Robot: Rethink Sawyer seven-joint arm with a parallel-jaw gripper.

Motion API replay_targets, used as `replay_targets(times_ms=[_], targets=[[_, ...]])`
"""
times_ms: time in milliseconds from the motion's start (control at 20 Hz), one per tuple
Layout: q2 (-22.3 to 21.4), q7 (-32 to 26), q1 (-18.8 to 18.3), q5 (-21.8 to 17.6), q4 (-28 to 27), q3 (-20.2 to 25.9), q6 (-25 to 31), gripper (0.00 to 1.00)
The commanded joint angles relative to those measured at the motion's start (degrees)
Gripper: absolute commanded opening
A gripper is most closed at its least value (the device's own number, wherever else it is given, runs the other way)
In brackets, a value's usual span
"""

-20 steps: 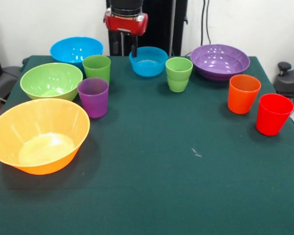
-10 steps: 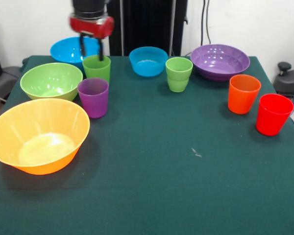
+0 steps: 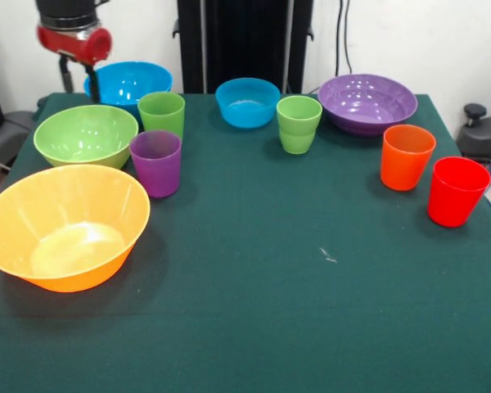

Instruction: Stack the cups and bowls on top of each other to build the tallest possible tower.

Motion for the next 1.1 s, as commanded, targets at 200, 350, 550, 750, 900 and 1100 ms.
replay_targets(times_ms=[200, 350, 550, 750, 900, 1100], targets=[[-3.30, -9.08, 4.35, -4.60, -4.08, 9.96, 6.39, 1.00], [-2.83, -5.83, 7.15, -4.60, -3.34, 9.45, 4.38, 1.00], [-2.77, -2.56, 10.64, -3.60, -3.24, 8.14, 3.81, 1.00], [-3.04, -0.86, 13.10, -2.47, -3.58, 7.03, 3.96, 1.00], [-2.68, -0.34, 14.18, -1.63, -3.94, 6.91, 3.87, 1.00], [-1.99, 0.37, 15.31, -0.55, -4.82, 6.90, 3.96, 1.00]])
